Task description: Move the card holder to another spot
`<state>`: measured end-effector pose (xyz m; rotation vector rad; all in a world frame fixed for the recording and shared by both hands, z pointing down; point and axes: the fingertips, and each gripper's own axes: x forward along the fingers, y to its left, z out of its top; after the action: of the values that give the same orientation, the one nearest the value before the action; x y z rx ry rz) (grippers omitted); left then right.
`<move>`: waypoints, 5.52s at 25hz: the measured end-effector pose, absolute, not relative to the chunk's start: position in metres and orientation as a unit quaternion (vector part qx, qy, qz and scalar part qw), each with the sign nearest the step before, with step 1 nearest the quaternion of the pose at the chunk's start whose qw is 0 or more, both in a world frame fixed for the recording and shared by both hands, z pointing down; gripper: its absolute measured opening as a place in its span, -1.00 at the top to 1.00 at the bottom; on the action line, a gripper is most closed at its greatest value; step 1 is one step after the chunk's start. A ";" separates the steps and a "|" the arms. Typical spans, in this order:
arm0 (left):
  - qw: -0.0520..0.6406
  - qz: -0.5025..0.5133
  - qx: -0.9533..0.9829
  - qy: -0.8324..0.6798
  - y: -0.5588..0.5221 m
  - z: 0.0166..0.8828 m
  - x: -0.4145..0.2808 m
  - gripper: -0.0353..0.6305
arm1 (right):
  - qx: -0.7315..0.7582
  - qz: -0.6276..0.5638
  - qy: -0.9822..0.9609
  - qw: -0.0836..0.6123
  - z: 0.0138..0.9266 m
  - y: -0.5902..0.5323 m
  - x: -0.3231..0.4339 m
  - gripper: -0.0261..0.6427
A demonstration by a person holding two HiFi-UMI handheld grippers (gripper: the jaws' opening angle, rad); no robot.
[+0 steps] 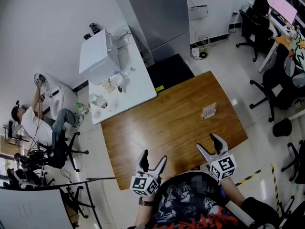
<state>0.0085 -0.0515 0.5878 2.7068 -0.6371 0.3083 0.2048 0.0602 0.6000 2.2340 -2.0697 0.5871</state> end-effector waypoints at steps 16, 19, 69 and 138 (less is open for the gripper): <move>0.191 0.173 0.941 -0.220 -0.006 0.612 0.031 -0.18 | 0.753 0.302 -0.560 0.166 0.827 0.014 0.367 -0.81; 0.197 0.181 0.935 -0.234 0.000 0.613 0.024 -0.18 | 0.742 0.322 -0.559 0.180 0.852 -0.013 0.382 -0.81; 0.146 0.033 0.977 -0.152 -0.033 0.495 -0.043 -0.18 | 0.752 0.199 -0.614 0.135 0.511 0.052 0.172 -0.79; 0.219 0.062 0.930 -0.287 -0.103 0.632 -0.200 0.02 | 0.644 0.301 -0.694 0.112 0.761 -0.053 -0.010 -0.62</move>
<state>-0.2001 -0.1026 0.6320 2.5751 -0.7954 0.1728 -0.0097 -0.0526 0.7608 1.8919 -2.0378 0.8848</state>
